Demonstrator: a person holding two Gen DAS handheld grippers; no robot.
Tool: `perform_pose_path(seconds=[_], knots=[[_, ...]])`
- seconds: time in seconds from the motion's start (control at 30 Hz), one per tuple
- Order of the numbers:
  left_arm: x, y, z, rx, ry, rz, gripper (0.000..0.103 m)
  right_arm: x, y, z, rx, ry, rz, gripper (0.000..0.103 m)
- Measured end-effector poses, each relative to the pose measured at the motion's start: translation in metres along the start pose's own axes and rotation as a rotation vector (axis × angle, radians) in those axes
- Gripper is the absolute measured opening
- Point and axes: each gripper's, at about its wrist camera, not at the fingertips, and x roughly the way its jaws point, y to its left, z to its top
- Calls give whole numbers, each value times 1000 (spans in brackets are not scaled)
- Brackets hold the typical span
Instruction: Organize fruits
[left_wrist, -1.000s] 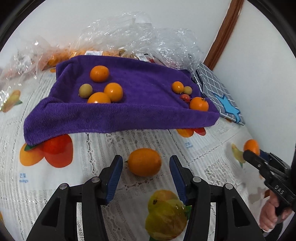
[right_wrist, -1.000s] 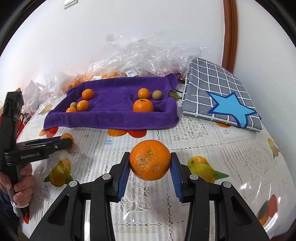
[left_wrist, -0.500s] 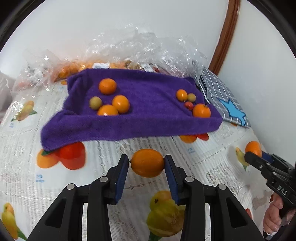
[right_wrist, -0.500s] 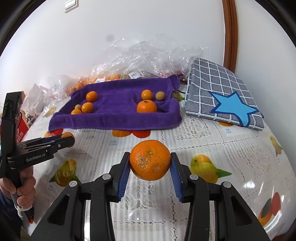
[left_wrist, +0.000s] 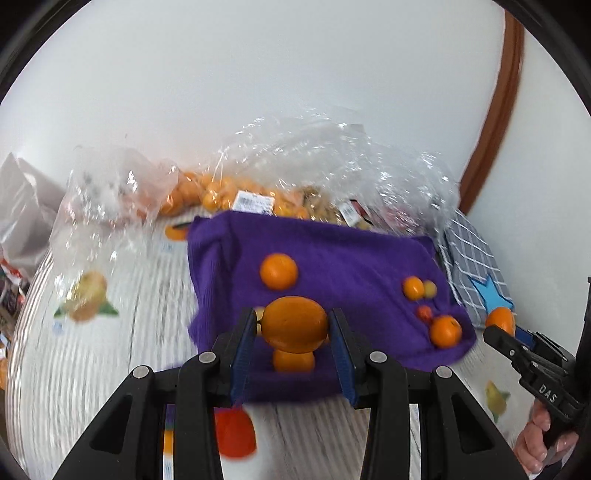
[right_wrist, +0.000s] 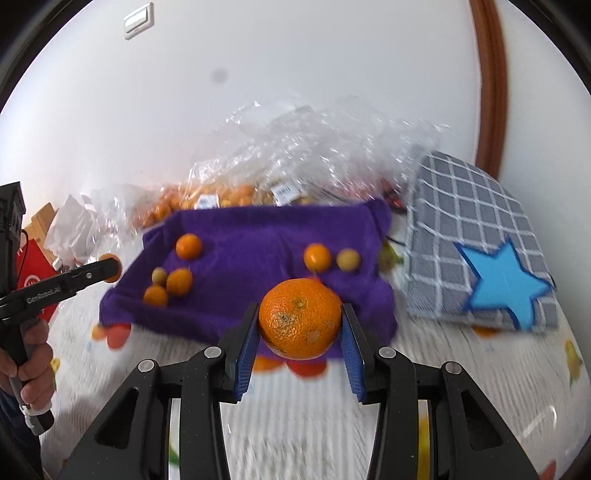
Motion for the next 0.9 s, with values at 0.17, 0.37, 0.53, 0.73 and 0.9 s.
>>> perform_pose_path(seconds=[0.17,0.37,0.53,0.73,0.9], knots=[[35,3,14,-9,23,15,38,43,13,20,-10,25,40,42],[71,9,18,-29,66,31,38,83,27,20,-48,76,59,42],[85,8,11,-7,92,36,38,99,30,13,-72,106,62,42],[94,7,5,7,110,46,38,107,31,9,-75,129,64,42],[94,6,4,17,100,47,38,111,37,4,-100,139,50,42]])
